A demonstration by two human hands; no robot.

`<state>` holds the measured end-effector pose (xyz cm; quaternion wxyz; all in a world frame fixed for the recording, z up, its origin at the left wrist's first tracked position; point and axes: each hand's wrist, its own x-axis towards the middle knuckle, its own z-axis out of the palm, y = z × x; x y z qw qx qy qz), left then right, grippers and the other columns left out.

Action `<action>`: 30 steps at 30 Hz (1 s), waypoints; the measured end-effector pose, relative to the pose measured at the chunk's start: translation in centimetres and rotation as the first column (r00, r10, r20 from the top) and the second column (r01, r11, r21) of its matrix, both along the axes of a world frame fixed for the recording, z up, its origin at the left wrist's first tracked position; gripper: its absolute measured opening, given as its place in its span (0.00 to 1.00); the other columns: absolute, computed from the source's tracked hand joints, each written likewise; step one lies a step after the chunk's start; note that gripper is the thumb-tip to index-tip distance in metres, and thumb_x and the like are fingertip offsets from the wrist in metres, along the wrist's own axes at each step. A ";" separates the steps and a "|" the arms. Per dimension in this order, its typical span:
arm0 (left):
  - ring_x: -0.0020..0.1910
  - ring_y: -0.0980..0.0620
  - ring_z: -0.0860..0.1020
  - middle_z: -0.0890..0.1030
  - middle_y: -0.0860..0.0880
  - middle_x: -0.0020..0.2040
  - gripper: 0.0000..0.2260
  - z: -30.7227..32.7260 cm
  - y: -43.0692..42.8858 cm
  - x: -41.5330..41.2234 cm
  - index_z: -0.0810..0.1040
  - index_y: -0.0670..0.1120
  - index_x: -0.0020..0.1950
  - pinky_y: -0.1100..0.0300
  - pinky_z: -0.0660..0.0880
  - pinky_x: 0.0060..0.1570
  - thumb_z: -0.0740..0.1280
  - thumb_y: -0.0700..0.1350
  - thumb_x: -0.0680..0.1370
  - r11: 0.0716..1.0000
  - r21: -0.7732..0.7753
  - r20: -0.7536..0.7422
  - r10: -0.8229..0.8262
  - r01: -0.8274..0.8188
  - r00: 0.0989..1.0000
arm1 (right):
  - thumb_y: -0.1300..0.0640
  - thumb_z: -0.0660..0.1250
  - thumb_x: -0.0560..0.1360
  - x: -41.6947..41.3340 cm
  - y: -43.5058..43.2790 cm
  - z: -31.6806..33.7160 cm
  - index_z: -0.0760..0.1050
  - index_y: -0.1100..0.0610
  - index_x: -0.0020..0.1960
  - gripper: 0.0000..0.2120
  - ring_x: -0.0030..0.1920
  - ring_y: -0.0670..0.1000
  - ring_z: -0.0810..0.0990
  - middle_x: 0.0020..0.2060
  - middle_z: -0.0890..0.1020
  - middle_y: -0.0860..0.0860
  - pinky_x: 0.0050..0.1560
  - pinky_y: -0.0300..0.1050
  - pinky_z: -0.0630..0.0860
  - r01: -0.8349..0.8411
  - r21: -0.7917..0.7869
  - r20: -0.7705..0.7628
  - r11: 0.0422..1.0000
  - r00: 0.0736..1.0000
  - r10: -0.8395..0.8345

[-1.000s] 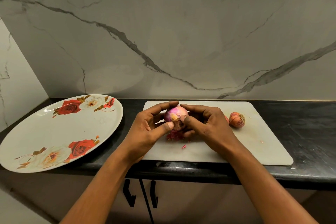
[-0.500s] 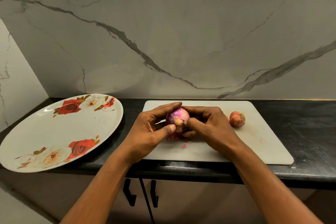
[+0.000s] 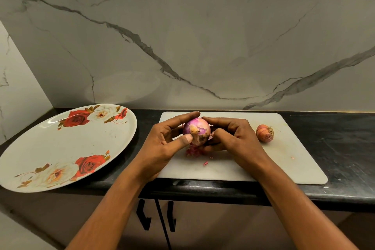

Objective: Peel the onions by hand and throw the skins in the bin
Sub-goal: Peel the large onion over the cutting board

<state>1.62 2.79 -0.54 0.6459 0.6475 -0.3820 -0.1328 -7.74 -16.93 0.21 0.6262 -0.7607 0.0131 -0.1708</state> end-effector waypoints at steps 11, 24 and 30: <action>0.65 0.44 0.82 0.81 0.48 0.67 0.27 0.0 -0.4 -0.3 0.77 0.50 0.74 0.40 0.80 0.64 0.77 0.43 0.76 0.996 -0.036 -0.047 0.076 -0.078 0.996 | 0.66 0.68 0.82 0.2 0.0 0.1 0.85 0.59 0.59 0.10 0.42 0.58 0.90 0.48 0.89 0.55 0.43 0.45 0.86 0.092 0.100 0.017 0.991 0.995 -0.094; 0.67 0.44 0.81 0.80 0.48 0.70 0.27 -0.3 -0.4 -0.1 0.76 0.47 0.76 0.41 0.78 0.67 0.72 0.30 0.78 0.998 -0.041 -0.026 0.039 -0.040 0.999 | 0.58 0.73 0.80 0.3 0.1 0.1 0.77 0.52 0.73 0.21 0.51 0.55 0.89 0.56 0.88 0.54 0.53 0.55 0.86 -0.046 0.083 -0.037 0.996 0.998 0.049; 0.65 0.42 0.83 0.81 0.50 0.67 0.26 -0.1 -0.5 -0.4 0.80 0.49 0.71 0.41 0.81 0.62 0.78 0.38 0.74 0.998 -0.011 0.031 0.066 -0.066 0.997 | 0.62 0.71 0.80 0.3 -0.1 0.1 0.79 0.51 0.70 0.19 0.53 0.56 0.89 0.58 0.87 0.54 0.54 0.57 0.86 -0.098 0.045 -0.036 0.994 0.994 0.099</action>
